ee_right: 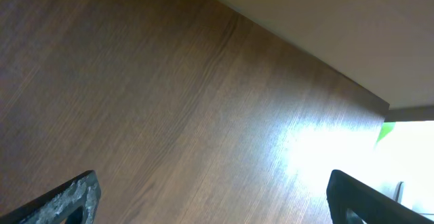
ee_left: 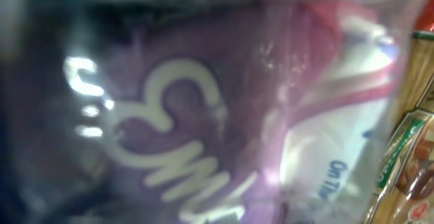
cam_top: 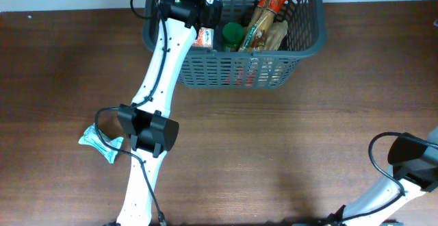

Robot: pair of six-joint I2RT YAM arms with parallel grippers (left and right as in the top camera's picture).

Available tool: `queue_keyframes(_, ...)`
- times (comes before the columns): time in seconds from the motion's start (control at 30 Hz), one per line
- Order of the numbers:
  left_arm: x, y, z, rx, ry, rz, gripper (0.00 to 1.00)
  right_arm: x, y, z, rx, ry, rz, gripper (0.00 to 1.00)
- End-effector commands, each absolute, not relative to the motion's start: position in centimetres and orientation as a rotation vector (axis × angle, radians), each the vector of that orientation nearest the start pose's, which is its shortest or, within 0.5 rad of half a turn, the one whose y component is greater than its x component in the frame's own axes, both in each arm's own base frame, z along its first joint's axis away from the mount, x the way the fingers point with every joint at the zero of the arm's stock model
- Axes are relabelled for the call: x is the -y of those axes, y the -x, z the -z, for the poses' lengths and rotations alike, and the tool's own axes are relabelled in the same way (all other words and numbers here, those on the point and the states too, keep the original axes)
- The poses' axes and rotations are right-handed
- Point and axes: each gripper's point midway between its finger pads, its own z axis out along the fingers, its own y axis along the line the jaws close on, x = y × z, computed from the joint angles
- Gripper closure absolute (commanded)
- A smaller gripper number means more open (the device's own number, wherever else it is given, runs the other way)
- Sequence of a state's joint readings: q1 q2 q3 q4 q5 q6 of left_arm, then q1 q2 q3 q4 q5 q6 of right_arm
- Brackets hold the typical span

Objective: Pack container
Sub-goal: 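Lift the tissue packs and carry them into the basket with left gripper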

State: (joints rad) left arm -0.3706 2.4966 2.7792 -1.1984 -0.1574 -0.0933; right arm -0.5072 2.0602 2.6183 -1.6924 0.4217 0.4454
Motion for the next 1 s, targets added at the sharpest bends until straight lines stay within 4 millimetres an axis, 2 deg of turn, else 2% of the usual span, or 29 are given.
queue_keyframes(0.0,19.0,-56.5,-17.6,-2.529,-0.278,0.01,0.87,26.7,-32.7,-31.7,-2.302,-1.351,0.609,0.01)
queue_keyframes(0.07,19.0,-56.4,-17.6,-2.531,-0.278,0.01,0.65,26.7,-32.7,-31.7,-2.302,-1.351,0.609,0.01)
queue_keyframes(0.17,19.0,-56.5,-17.7,-2.527,-0.278,0.01,0.51,26.7,-32.7,-31.7,-2.302,-1.351,0.609,0.01)
queue_keyframes(0.2,19.0,-56.5,-17.7,-2.526,-0.277,0.01,0.38,26.7,-32.7,-31.7,-2.302,-1.351,0.609,0.01)
queue_keyframes(0.23,19.0,-56.5,-17.7,-2.526,-0.277,0.01,0.32,26.7,-32.7,-31.7,-2.302,-1.351,0.609,0.01)
queue_keyframes(0.47,18.9,-56.7,-18.2,-2.514,-0.271,0.008,0.29,26.7,-32.7,-31.7,-2.302,-1.351,0.609,0.01)
queue_keyframes(0.57,18.2,-56.8,-19.5,-2.491,-0.252,0.012,0.28,26.7,-32.7,-31.7,-2.302,-1.351,0.609,0.01)
queue_keyframes(0.67,17.1,-56.9,-23.2,-2.42,-0.216,0.027,0.21,26.7,-32.7,-31.7,-2.302,-1.351,0.609,0.01)
queue_keyframes(0.8,14.7,-56.5,-31.4,-2.246,-0.142,0.057,0.2,26.7,-32.7,-31.7,-2.302,-1.351,0.609,0.01)
queue_keyframes(0.87,12.8,-55.3,-36.0,-2.155,-0.1,0.065,0.19,26.7,-32.7,-31.7,-2.302,-1.351,0.609,0.01)
queue_keyframes(0.97,9.9,-53.2,-41.1,-2.061,-0.043,0.06,0.19,26.7,-32.7,-31.7,-2.302,-1.351,0.609,0.01)
